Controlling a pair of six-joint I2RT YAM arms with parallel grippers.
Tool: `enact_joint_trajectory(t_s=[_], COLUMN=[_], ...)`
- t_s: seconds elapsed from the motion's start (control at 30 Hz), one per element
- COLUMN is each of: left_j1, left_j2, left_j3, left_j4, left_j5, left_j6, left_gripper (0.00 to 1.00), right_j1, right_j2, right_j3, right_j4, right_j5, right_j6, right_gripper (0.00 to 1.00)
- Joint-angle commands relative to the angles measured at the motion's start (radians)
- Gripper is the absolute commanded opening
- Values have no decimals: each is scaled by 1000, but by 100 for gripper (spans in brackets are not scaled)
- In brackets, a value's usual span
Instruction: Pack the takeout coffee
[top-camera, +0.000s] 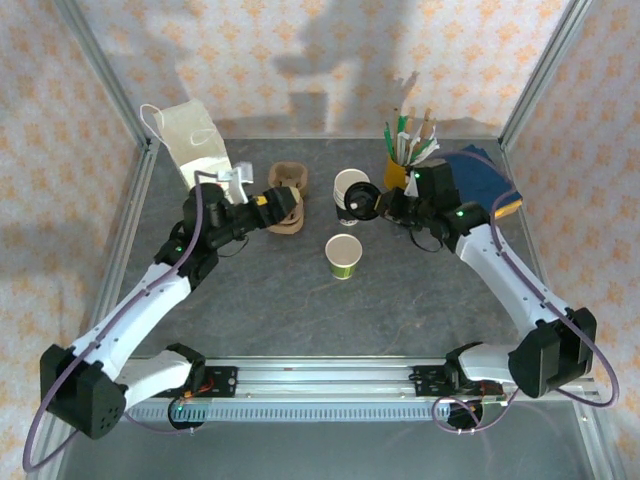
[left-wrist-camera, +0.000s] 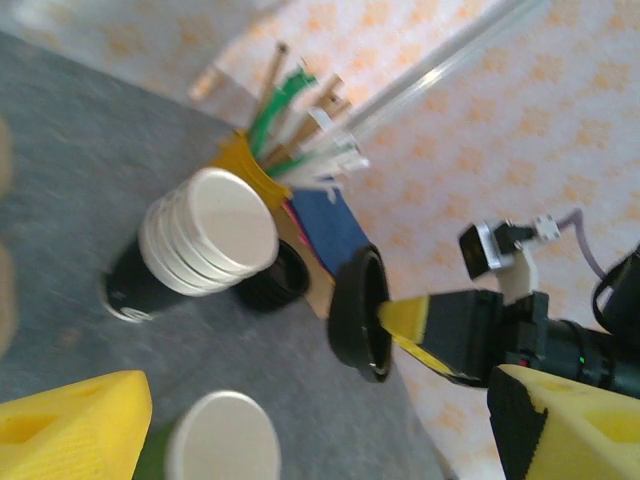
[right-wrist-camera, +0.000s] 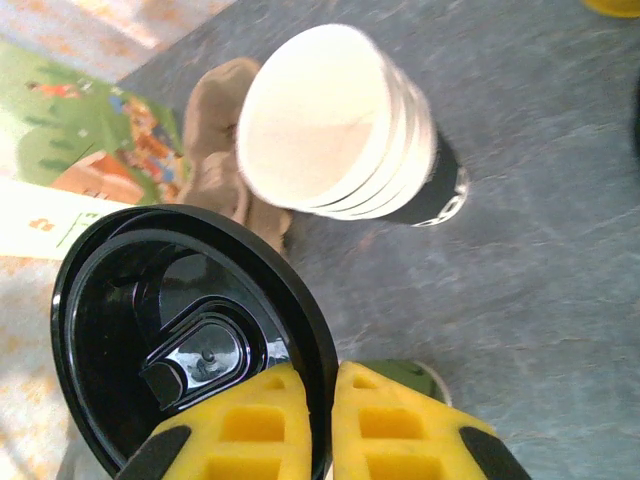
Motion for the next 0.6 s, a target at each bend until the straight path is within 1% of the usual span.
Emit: enact_joint_trajectory(t_s=[0.0, 0.13, 0.23, 0.37, 0.5, 0.57], left_j1=[-46, -91, -108, -115, -115, -115], left_j2=[44, 107, 134, 167, 183, 189], left_j3=[39, 80, 82, 79, 85, 72], left_j4=[125, 90, 116, 170, 153, 201], left_j5=[111, 108, 113, 146, 117, 153], left_j6=[-77, -55, -66, -93, -89, -116], left_gripper=[87, 85, 85, 78, 76, 74], right_j1=[25, 69, 96, 126, 133, 138], right_j2=[-28, -26, -29, -25, -20, -21], right_j3=[12, 32, 40, 46, 72, 71], right_j4=[55, 64, 76, 87, 61, 71], right_j5=[-34, -33, -34, -51, -49, -57], right_j6=[21, 18, 24, 21, -1, 3], right_gripper=[9, 10, 10, 10, 10, 10])
